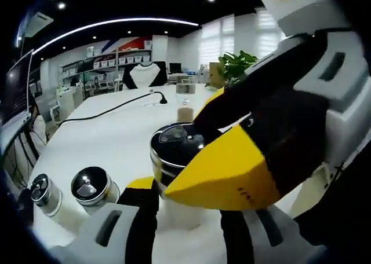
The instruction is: Rotate the seasoning bottle until the label or dispensing opening points toward the visible target arrow and the bottle remains upright within the marked orientation range
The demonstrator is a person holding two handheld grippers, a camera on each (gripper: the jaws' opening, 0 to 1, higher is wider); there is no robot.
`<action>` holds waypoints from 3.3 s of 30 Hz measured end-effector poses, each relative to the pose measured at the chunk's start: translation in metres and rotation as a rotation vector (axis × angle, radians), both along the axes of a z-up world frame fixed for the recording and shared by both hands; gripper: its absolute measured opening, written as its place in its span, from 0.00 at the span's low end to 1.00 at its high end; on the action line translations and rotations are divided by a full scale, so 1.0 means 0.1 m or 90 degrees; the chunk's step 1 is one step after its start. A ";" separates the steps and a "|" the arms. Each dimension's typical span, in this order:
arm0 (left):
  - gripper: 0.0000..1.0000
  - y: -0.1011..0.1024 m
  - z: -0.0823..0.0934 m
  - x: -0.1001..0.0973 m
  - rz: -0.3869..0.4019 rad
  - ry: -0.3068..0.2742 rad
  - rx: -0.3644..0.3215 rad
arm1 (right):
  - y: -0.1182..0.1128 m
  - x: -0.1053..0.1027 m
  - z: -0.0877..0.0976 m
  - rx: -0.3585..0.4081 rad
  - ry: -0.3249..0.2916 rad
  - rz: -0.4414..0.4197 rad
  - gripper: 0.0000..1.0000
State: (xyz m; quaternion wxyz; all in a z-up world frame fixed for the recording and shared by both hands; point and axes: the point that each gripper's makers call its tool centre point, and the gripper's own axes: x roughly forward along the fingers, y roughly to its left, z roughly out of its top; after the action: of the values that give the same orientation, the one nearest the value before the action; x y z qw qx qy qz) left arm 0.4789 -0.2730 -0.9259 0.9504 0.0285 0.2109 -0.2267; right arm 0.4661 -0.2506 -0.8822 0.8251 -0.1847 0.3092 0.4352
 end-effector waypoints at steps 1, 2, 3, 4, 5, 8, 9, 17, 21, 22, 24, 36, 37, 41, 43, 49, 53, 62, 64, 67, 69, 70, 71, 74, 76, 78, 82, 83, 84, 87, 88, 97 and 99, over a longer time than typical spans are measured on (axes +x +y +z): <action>0.43 0.00 0.00 0.00 -0.001 0.000 0.000 | 0.01 0.01 -0.01 0.000 -0.001 -0.003 0.39; 0.43 0.01 0.00 0.00 -0.003 0.001 -0.004 | 0.01 0.02 0.00 0.004 -0.001 -0.010 0.39; 0.43 0.01 0.01 0.00 -0.004 0.002 -0.009 | 0.02 0.05 0.01 0.021 0.004 -0.026 0.39; 0.43 0.01 0.01 -0.01 -0.008 0.003 -0.017 | 0.01 0.06 0.00 0.018 0.004 -0.023 0.38; 0.43 0.01 0.01 -0.01 -0.010 0.003 -0.018 | 0.01 0.06 0.00 0.018 0.003 -0.021 0.36; 0.43 0.01 -0.02 -0.02 -0.032 0.005 0.007 | 0.00 0.05 0.01 0.022 0.005 0.001 0.36; 0.44 0.01 -0.02 -0.03 -0.037 0.004 0.007 | 0.00 0.05 0.00 0.023 0.005 0.005 0.36; 0.43 -0.01 0.02 -0.09 -0.113 -0.011 0.025 | -0.03 0.03 0.01 0.026 0.004 0.124 0.36; 0.44 -0.02 0.01 -0.14 -0.136 -0.008 0.019 | -0.05 0.01 0.01 0.020 0.010 0.191 0.36; 0.44 -0.02 0.02 -0.16 -0.140 -0.006 0.013 | -0.05 0.00 0.00 0.016 0.011 0.203 0.36; 0.47 -0.01 0.02 -0.18 -0.144 0.000 0.000 | -0.05 0.00 0.01 0.009 0.011 0.222 0.36; 0.51 0.00 -0.04 -0.24 -0.182 0.017 0.007 | -0.03 -0.09 0.00 -0.031 0.021 0.361 0.36; 0.51 0.00 -0.04 -0.25 -0.190 0.017 0.010 | -0.03 -0.10 0.00 -0.033 0.021 0.373 0.36; 0.51 -0.01 -0.03 -0.25 -0.204 0.017 0.004 | -0.04 -0.15 -0.01 -0.045 0.029 0.408 0.36; 0.51 -0.02 -0.03 -0.24 -0.210 0.020 -0.001 | -0.05 -0.18 -0.01 -0.052 0.030 0.429 0.36; 0.50 -0.07 0.01 -0.25 -0.244 0.018 -0.008 | -0.06 -0.25 -0.01 -0.062 0.036 0.463 0.36; 0.48 -0.09 -0.01 -0.24 -0.263 0.023 -0.010 | -0.05 -0.25 -0.01 -0.059 0.034 0.467 0.36; 0.42 -0.12 -0.07 -0.25 -0.251 0.033 -0.021 | -0.05 -0.23 0.00 -0.044 0.028 0.425 0.36; 0.42 -0.12 -0.07 -0.25 -0.244 0.035 -0.023 | -0.05 -0.22 0.00 -0.039 0.029 0.400 0.36; 0.42 -0.11 -0.07 -0.24 -0.226 0.037 -0.027 | -0.05 -0.20 0.01 -0.031 0.027 0.355 0.36; 0.42 -0.10 -0.07 -0.22 -0.190 0.038 -0.031 | -0.07 -0.18 0.02 -0.023 0.033 0.296 0.36; 0.42 -0.09 -0.07 -0.21 -0.166 0.041 -0.035 | -0.07 -0.16 0.02 -0.018 0.030 0.270 0.36; 0.43 -0.09 -0.07 -0.20 -0.149 0.041 -0.039 | -0.07 -0.15 0.03 -0.014 0.035 0.244 0.35; 0.43 -0.09 -0.09 -0.20 -0.126 0.052 -0.040 | -0.06 -0.13 0.04 0.002 0.039 0.175 0.36; 0.42 -0.10 -0.09 -0.20 -0.127 0.052 -0.018 | -0.05 -0.11 0.04 0.004 0.032 0.138 0.36; 0.42 -0.09 -0.10 -0.20 -0.121 0.056 -0.018 | -0.04 -0.10 0.03 0.004 0.028 0.103 0.36; 0.42 -0.10 -0.11 -0.20 -0.109 0.069 -0.016 | -0.02 -0.08 0.02 0.005 0.034 0.054 0.38; 0.42 -0.10 -0.12 -0.20 -0.107 0.070 -0.016 | -0.02 -0.08 0.01 0.002 0.031 0.051 0.38; 0.42 -0.10 -0.12 -0.20 -0.106 0.071 -0.017 | -0.03 -0.08 0.01 0.002 0.031 0.046 0.37; 0.43 -0.10 -0.13 -0.20 -0.109 0.072 -0.017 | -0.05 -0.07 0.00 0.004 0.027 0.045 0.37; 0.43 -0.10 -0.13 -0.20 -0.113 0.073 -0.021 | -0.05 -0.08 0.00 0.006 0.029 0.044 0.37; 0.43 -0.13 -0.11 -0.24 -0.198 0.071 -0.019 | -0.06 -0.13 0.00 0.002 0.024 0.144 0.37; 0.43 -0.15 -0.09 -0.24 -0.224 0.066 -0.014 | -0.06 -0.15 0.00 -0.002 0.026 0.180 0.37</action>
State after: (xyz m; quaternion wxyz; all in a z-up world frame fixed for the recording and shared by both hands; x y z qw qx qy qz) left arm 0.4549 -0.2878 -0.9351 0.8842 0.0428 0.2490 -0.3928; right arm 0.4513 -0.2564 -0.8826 0.7487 -0.2185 0.2975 0.5507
